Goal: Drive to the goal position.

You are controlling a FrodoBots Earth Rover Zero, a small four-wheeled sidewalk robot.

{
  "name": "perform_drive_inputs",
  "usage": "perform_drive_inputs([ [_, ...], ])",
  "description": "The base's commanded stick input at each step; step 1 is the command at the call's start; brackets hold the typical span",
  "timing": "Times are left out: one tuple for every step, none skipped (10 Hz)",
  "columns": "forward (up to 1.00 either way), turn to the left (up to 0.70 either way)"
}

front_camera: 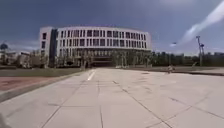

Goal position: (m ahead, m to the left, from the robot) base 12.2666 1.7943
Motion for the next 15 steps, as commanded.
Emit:
perform_drive_inputs([
  [0.7, -0.01],
  [0.7, -0.01],
  [0.7, -0.01],
  [0.7, -0.01],
  [0.7, -0.01],
  [0.7, -0.01],
  [0.7, -0.01],
  [0.7, -0.01],
  [0.7, -0.01],
  [0.7, -0.01],
  [0.7, 0.34],
  [0.7, 0.34],
  [0.7, 0.34],
  [0.7, 0.34],
  [0.7, 0.16],
])
